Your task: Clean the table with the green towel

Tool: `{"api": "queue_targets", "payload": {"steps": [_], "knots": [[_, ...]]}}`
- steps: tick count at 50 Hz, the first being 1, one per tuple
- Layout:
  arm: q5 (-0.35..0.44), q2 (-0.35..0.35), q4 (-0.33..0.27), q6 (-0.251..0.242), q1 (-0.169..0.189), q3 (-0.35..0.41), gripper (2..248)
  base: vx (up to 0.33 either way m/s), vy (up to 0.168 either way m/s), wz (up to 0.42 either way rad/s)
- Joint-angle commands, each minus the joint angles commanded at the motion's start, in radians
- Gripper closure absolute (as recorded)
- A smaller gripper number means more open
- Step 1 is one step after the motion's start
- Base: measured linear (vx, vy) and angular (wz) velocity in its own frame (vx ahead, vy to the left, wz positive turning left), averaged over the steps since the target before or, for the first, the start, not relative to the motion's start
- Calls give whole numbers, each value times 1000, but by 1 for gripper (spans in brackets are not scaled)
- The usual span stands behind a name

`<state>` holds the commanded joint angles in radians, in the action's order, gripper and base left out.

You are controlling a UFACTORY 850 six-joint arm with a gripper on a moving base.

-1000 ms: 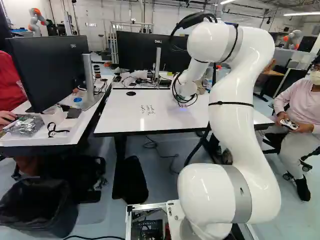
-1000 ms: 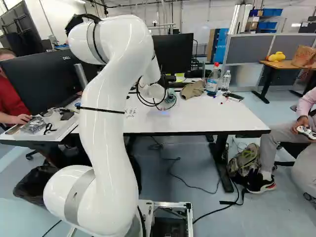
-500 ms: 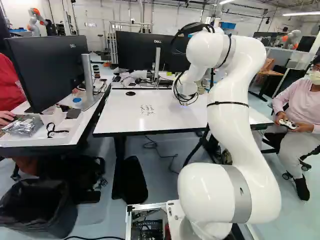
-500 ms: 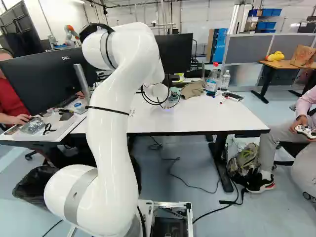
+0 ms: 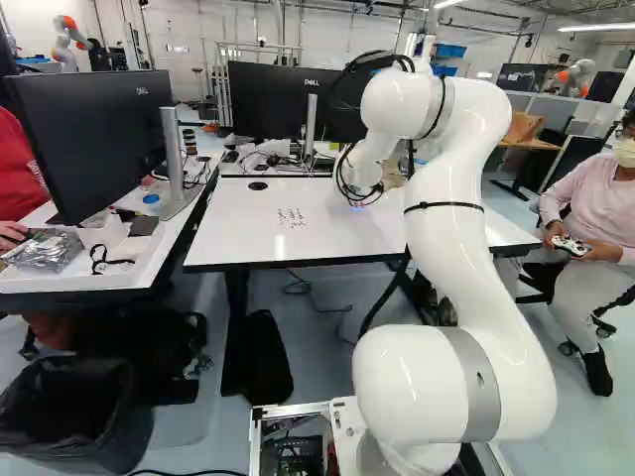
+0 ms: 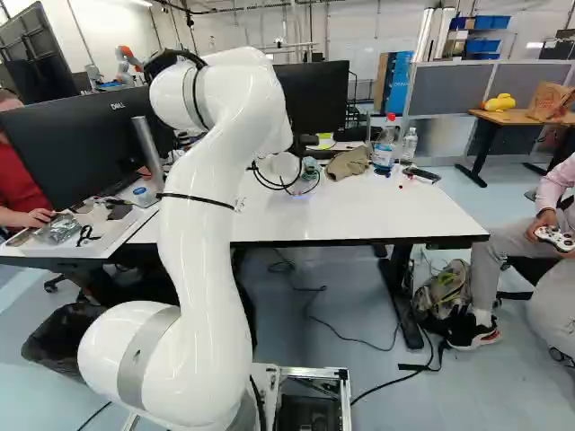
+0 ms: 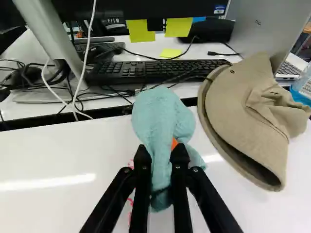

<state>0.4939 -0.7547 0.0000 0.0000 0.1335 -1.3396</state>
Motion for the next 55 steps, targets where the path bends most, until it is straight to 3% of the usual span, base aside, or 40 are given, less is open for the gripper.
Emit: {"api": "queue_targets", "payload": {"steps": [55], "knots": [[0,231,0,0,-12,320,202,0,0,0]]}}
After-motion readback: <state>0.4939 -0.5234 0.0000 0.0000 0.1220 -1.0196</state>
